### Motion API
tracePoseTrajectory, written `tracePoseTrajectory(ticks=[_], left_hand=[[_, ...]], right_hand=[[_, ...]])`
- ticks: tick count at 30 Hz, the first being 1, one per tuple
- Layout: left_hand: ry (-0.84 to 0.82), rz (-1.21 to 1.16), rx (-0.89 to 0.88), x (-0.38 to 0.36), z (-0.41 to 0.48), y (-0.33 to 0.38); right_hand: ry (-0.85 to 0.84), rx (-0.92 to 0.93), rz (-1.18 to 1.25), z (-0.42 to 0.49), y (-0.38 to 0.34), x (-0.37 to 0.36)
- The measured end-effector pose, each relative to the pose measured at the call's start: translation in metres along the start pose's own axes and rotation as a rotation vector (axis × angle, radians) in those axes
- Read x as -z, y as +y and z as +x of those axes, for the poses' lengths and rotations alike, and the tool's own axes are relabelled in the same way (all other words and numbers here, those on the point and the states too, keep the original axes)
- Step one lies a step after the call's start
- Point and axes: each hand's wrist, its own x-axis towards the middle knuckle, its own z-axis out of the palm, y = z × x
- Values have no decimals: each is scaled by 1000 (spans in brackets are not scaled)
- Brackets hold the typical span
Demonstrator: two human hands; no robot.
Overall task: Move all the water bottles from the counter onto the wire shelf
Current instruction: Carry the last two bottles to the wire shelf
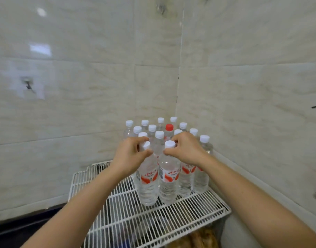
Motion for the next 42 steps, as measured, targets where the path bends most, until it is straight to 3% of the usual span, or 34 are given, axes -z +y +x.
tracePoseTrajectory(ticks=[42], left_hand=[[-90,89,-58,-23,32,-14]], right_hand=[[-78,-98,-162,31,14,-6]])
